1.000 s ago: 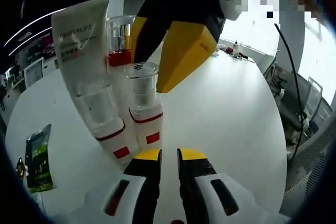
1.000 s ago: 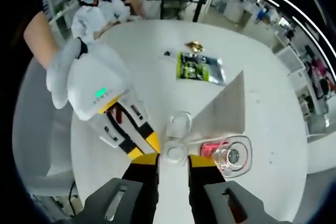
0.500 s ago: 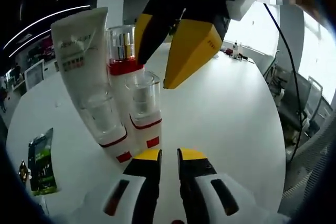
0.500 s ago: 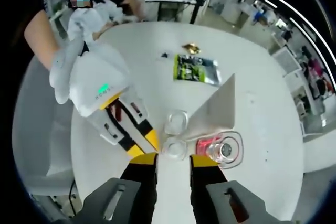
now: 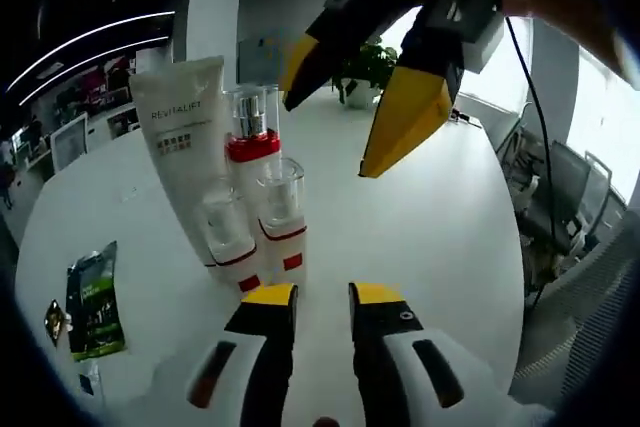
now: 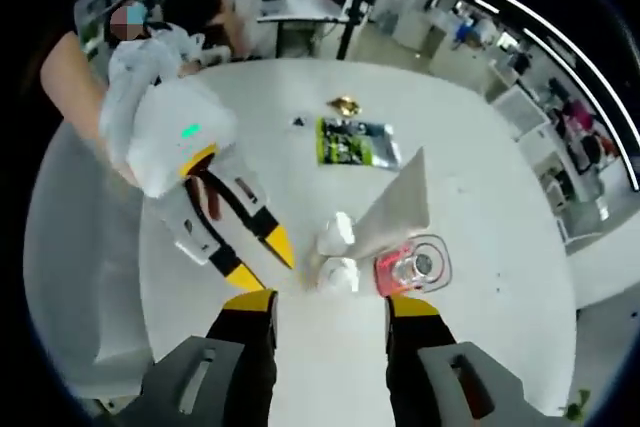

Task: Arrange the skincare products in the storage area until every visible bottle or jar stands upright without overlapping.

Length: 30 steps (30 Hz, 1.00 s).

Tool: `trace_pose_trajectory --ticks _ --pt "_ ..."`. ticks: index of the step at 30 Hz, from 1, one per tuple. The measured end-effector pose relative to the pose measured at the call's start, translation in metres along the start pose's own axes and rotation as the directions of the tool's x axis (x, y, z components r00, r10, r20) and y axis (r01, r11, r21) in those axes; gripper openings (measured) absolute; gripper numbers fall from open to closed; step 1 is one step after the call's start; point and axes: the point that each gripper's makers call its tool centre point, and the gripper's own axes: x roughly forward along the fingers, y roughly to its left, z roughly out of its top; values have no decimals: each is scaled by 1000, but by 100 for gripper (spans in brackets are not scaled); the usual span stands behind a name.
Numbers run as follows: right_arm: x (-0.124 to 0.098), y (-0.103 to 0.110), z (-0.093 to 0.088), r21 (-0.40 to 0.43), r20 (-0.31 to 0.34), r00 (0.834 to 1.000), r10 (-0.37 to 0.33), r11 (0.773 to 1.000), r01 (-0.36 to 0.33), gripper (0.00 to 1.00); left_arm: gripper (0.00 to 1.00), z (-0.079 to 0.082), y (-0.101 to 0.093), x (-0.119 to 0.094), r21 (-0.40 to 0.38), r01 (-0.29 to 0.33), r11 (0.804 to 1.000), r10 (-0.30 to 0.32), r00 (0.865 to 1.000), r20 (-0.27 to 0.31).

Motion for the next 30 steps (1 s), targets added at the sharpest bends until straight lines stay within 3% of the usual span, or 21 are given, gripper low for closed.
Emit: trace_pose_trajectory --ticks 14,19,22,30 --pt "-16 48 -9 158 75 996 -44 987 32 50 32 -15 -1 -65 -49 -22 999 21 1000 -16" --pt "-25 64 -11 223 121 990 -65 974 37 57 41 -12 -3 -88 -67 -21 998 21 1000 0" --pt "-28 74 -15 242 129 989 -67 970 34 61 41 -10 1 -100 -63 -47 997 47 999 11" --pt "-27 93 -29 378 174 980 -92 926 20 70 49 -15 7 -139 -118 -67 991 71 997 31"
